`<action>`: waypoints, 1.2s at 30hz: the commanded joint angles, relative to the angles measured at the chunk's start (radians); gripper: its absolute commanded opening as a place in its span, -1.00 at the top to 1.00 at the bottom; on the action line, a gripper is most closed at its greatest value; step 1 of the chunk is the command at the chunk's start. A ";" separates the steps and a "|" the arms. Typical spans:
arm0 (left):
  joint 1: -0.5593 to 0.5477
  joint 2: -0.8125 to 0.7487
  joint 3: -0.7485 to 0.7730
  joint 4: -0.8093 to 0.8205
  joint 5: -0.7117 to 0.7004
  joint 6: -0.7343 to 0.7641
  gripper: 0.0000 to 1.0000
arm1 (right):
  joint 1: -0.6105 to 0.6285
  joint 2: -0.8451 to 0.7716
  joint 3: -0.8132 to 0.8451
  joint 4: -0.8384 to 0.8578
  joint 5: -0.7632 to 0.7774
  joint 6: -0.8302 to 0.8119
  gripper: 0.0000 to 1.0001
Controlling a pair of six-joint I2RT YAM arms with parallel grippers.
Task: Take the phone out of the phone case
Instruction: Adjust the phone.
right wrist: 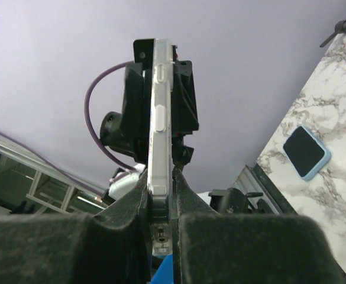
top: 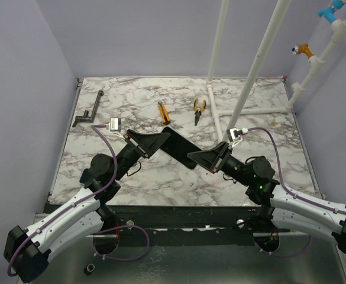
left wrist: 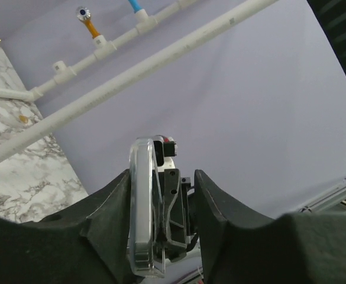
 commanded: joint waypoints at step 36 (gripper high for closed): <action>0.014 0.101 0.055 0.090 0.257 -0.058 1.00 | -0.003 -0.184 -0.007 -0.132 0.016 -0.115 0.44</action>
